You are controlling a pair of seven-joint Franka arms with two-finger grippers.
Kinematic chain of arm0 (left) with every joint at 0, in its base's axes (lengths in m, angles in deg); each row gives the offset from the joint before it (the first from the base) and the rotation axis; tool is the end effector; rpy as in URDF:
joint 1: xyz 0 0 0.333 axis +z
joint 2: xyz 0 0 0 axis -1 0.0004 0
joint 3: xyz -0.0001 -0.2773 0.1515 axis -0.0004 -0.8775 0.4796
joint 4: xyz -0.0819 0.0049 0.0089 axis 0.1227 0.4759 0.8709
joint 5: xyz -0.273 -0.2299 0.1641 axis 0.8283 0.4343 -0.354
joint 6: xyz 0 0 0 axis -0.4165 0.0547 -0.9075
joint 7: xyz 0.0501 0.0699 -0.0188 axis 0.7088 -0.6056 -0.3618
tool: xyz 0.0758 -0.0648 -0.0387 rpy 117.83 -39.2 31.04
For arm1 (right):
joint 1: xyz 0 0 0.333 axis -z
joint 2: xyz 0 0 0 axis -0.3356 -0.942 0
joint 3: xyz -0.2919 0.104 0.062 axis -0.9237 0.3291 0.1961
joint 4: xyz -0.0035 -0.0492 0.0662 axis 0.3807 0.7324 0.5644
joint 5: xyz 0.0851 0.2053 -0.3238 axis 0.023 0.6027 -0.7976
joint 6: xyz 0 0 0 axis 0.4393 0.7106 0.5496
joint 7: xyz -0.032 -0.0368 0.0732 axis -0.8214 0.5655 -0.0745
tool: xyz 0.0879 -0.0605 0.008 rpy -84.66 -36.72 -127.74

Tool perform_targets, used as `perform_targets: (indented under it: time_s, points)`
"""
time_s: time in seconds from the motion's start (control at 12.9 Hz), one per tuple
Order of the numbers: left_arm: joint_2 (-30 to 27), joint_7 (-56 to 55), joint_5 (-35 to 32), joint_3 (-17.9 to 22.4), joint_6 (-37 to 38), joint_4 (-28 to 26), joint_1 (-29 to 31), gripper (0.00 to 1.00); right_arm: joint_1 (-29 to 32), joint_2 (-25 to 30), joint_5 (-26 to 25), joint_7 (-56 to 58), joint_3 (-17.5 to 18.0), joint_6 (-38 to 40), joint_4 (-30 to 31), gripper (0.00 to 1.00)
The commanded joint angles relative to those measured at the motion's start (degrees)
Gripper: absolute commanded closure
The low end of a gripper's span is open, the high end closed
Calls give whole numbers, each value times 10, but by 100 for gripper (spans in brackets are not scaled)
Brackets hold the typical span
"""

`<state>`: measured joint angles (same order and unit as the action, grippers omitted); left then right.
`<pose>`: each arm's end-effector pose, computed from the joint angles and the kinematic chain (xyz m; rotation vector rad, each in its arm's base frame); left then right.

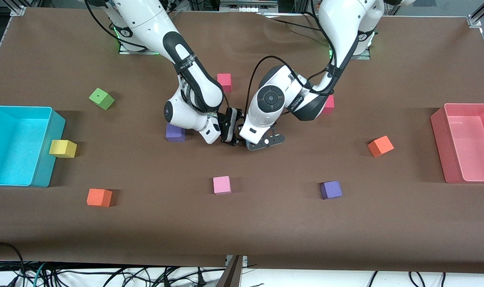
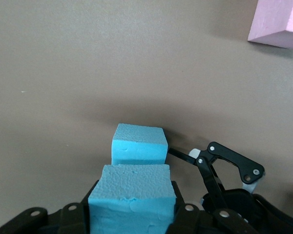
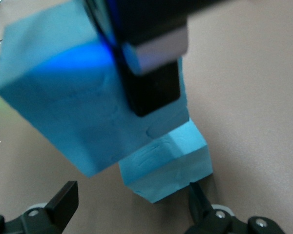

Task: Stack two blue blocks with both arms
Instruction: 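Lower the left gripper's cube onto the cube held by the right gripper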

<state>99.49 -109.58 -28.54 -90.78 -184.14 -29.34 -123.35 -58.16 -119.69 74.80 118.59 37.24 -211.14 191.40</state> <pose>0.5389 -0.4582 0.2767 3.0046 0.4675 -0.2579 0.4965 0.4153 0.1470 -1.9436 -1.4143 -0.4776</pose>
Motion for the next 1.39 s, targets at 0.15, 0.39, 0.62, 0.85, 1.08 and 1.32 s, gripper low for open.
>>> perform_targets:
  time_s: [0.15,0.39,0.62,0.85,1.08,1.32]
  points:
    - [17,2,4,18,-5,19,-14,100,1,-1,16,18,2,-5,0,0]
    - [21,0,4,18,-17,19,-15,100,1,-1,16,18,2,-5,-1,0]
    - [25,0,4,18,-18,19,-16,100,1,-1,16,18,2,-5,0,0]
    - [28,0,3,23,-26,19,-20,100,1,0,16,18,2,-5,-1,0]
    - [31,0,3,24,-27,19,-24,100,1,0,16,24,2,-4,0,0]
    - [32,1,-11,24,-28,17,-24,100,1,0,16,24,2,-4,-1,0]
